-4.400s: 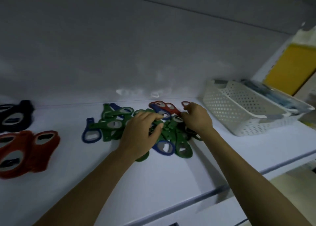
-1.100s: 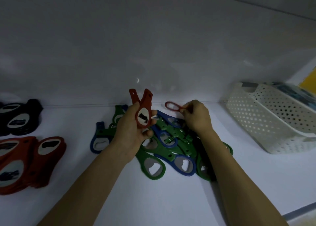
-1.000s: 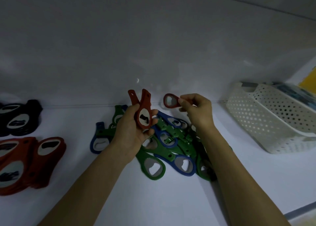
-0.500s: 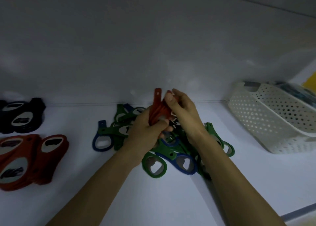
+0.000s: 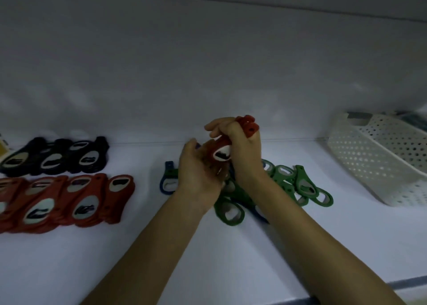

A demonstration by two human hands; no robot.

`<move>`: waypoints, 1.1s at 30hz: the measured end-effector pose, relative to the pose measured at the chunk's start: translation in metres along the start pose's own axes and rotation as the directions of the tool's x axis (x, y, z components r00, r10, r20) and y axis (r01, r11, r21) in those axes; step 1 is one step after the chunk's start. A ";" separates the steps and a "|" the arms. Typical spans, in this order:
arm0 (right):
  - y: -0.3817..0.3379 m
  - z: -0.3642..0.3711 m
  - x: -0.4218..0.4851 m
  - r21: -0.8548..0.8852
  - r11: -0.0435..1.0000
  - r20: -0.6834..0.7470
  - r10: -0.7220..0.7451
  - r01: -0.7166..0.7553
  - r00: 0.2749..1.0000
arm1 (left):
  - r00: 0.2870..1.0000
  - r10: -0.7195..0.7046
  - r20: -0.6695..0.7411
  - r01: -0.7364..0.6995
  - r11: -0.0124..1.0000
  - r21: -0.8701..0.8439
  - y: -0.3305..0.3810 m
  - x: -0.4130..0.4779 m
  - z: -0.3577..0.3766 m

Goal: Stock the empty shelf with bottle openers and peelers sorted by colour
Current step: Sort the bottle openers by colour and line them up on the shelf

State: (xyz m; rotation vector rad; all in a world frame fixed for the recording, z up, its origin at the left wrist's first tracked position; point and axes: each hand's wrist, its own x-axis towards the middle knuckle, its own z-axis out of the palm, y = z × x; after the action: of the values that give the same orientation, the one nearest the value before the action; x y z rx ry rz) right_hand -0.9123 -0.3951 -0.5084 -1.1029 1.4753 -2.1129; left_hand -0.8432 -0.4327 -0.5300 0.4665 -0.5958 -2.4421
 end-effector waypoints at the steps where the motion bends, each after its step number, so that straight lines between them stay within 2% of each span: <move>1: -0.001 0.013 -0.006 -0.003 1.000 0.021 0.017 -0.017 1.000 | 1.000 -0.021 0.002 0.021 0.993 -0.113 0.005 -0.006 0.001; 4: -0.002 0.043 -0.021 -0.035 0.999 0.031 0.026 -0.025 0.999 | 1.000 0.015 -0.008 -0.016 0.979 -0.202 0.017 -0.023 -0.005; 7: -0.004 0.063 -0.030 0.086 0.995 0.026 0.045 -0.047 0.999 | 0.996 0.075 -0.052 -0.081 0.988 -0.128 0.026 -0.035 -0.024; 10: -0.001 0.083 -0.042 0.074 0.992 0.028 0.102 -0.104 0.994 | 0.988 0.140 -0.061 -0.145 0.987 -0.074 0.035 -0.050 -0.040; 12: 0.002 0.092 -0.047 0.067 0.986 -0.033 0.155 -0.153 0.987 | 0.972 0.229 -0.060 -0.227 0.973 0.034 0.035 -0.062 -0.049; 13: 0.002 0.095 -0.048 0.077 0.979 -0.076 0.192 -0.187 0.978 | 0.949 0.306 -0.073 -0.288 0.938 0.191 0.031 -0.067 -0.055; 14: 0.004 0.097 -0.049 0.078 0.973 -0.114 0.226 -0.218 0.967 | 0.921 0.384 -0.067 -0.333 0.865 0.375 0.027 -0.072 -0.059; 16: 0.007 0.101 -0.051 0.043 0.963 -0.131 0.269 -0.266 0.954 | 0.849 0.527 -0.034 -0.376 0.649 0.661 0.022 -0.079 -0.069; 19: 0.007 0.107 -0.056 0.032 0.934 -0.119 0.356 -0.355 0.927 | 0.743 0.644 0.180 -0.451 0.283 0.846 0.027 -0.087 -0.082; 20: 0.005 0.107 -0.056 0.033 0.925 -0.126 0.380 -0.379 0.916 | 0.738 0.626 0.251 -0.442 0.167 0.882 0.030 -0.088 -0.086; 21: 0.003 0.107 -0.056 0.027 0.917 -0.122 0.398 -0.397 0.909 | 0.752 0.594 0.285 -0.424 0.107 0.899 0.032 -0.087 -0.089; 22: 0.001 0.107 -0.056 0.017 0.912 -0.091 0.410 -0.411 0.907 | 0.771 0.571 0.283 -0.410 0.106 0.906 0.034 -0.087 -0.092; 23: -0.002 0.107 -0.058 0.012 0.907 -0.027 0.422 -0.422 0.906 | 0.786 0.566 0.248 -0.404 0.166 0.900 0.037 -0.089 -0.094; 25: -0.004 0.104 -0.062 -0.012 0.912 0.154 0.407 -0.410 0.900 | 0.814 0.564 0.139 -0.401 0.373 0.837 0.046 -0.093 -0.093; 26: -0.003 0.100 -0.065 -0.033 0.920 0.229 0.386 -0.389 0.894 | 0.829 0.549 0.109 -0.391 0.429 0.814 0.050 -0.095 -0.093; 27: -0.003 0.095 -0.067 -0.042 0.926 0.280 0.372 -0.376 0.885 | 0.843 0.524 0.120 -0.377 0.418 0.827 0.054 -0.096 -0.095; 28: -0.001 0.090 -0.067 -0.033 0.928 0.305 0.364 -0.372 0.880 | 0.850 0.500 0.167 -0.367 0.334 0.868 0.059 -0.097 -0.098; 29: 0.000 0.086 -0.067 -0.002 0.920 0.311 0.373 -0.392 0.874 | 0.839 0.489 0.240 -0.354 0.153 0.923 0.063 -0.098 -0.103; 31: 0.007 0.080 -0.064 0.020 0.898 0.272 0.418 -0.440 0.867 | 0.737 0.509 0.444 -0.285 -0.361 0.888 0.079 -0.100 -0.115; 32: 0.011 0.078 -0.062 -0.031 0.893 0.222 0.444 -0.449 0.868 | 0.683 0.500 0.533 -0.216 -0.559 0.800 0.086 -0.101 -0.120; 33: 0.015 0.078 -0.060 -0.098 0.881 0.171 0.473 -0.463 0.864 | 0.697 0.448 0.560 -0.154 -0.670 0.726 0.093 -0.102 -0.124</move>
State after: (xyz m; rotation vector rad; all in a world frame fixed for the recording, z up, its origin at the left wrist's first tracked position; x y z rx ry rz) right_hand -0.8176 -0.4124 -0.5336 -0.8260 1.5271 -1.5961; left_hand -0.6676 -0.4774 -0.5672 0.7962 -2.3207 -0.1367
